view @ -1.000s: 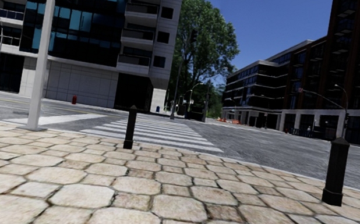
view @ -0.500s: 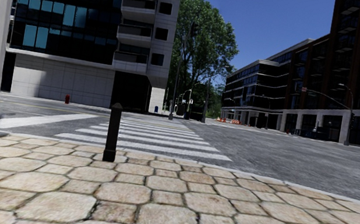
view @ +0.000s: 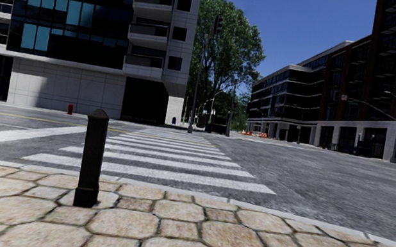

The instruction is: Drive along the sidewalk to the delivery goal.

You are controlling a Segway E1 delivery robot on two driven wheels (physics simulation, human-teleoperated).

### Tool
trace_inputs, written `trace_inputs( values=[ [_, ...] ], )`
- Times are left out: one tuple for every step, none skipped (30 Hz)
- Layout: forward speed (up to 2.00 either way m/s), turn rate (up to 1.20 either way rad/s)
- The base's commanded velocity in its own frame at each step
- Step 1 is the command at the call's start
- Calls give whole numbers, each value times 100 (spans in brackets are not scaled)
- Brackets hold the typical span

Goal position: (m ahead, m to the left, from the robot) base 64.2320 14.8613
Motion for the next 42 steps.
trace_inputs(
  values=[
    [200,0],
    [200,0],
    [200,0],
    [200,0],
    [200,0],
    [200,0],
    [200,0],
    [200,0],
    [200,0],
    [200,0],
    [200,0],
    [200,0],
    [200,0],
    [200,0],
    [200,0],
    [200,0],
    [200,0],
    [200,0],
    [200,0],
    [200,0],
    [200,0],
    [200,0],
    [200,0],
    [200,0],
    [200,0],
    [200,0],
    [200,9],
    [200,9],
    [200,17],
    [200,21],
    [200,25],
    [200,25],
    [200,28],
    [191,30],
    [183,35],
    [183,35],
    [178,37],
    [173,37],
    [168,37],
    [168,37],
    [165,37],
    [163,37]
  ],
)
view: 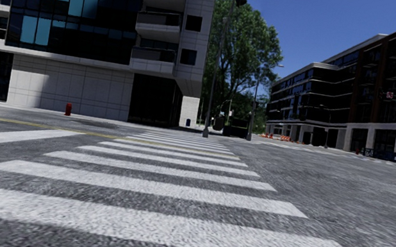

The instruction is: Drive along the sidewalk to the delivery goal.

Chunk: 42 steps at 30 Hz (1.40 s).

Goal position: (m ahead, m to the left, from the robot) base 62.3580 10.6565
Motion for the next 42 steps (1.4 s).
trace_inputs(
  values=[
    [163,37],
    [163,37],
    [162,30],
    [162,28],
    [162,18],
    [162,18],
    [162,0],
    [162,0],
    [162,0],
    [162,0],
    [162,0],
    [162,0],
    [162,0],
    [162,0],
    [162,0],
    [162,0],
    [162,0],
    [162,0],
    [162,0],
    [162,0],
    [162,0],
    [167,0],
    [200,0],
    [200,0],
    [200,0],
    [200,0],
    [200,0],
    [200,0],
    [200,0],
    [200,0],
    [200,0],
    [200,0],
    [200,0],
    [200,0],
    [200,0],
    [200,0],
    [200,0],
    [200,0],
    [200,0],
    [200,0],
    [200,0],
    [200,0]
  ],
)
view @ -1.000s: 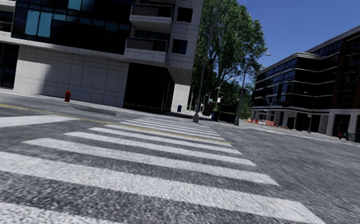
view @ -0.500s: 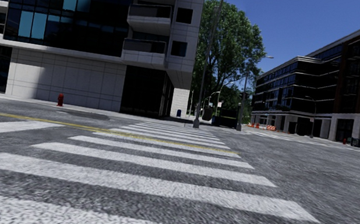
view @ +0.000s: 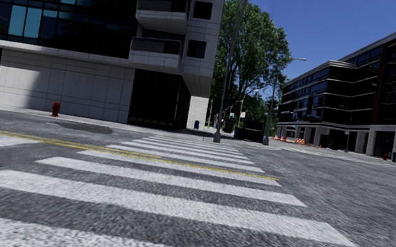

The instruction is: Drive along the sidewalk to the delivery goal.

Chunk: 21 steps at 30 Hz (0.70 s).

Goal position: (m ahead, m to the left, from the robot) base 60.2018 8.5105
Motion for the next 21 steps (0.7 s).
trace_inputs(
  values=[
    [200,0],
    [200,0],
    [200,0],
    [200,0],
    [200,0],
    [200,0],
    [200,0],
    [200,0],
    [200,0],
    [200,0],
    [200,0],
    [200,0],
    [200,0],
    [200,0],
    [200,0],
    [200,0],
    [200,0],
    [200,0],
    [200,0],
    [200,0],
    [200,0]
  ],
)
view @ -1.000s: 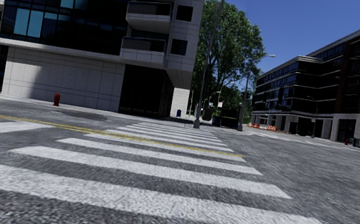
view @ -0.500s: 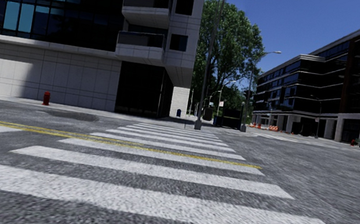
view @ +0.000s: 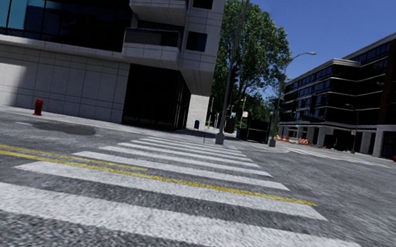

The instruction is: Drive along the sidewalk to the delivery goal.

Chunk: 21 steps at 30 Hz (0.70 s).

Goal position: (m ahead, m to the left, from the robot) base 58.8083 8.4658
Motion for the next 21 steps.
trace_inputs(
  values=[
    [200,0],
    [200,0],
    [200,0],
    [200,0],
    [200,0],
    [200,0],
    [200,0],
    [200,0],
    [200,0],
    [200,0],
    [200,0],
    [200,0],
    [200,0],
    [200,0],
    [200,0],
    [200,0],
    [200,0],
    [200,0],
    [200,0],
    [200,0],
    [200,0]
  ],
)
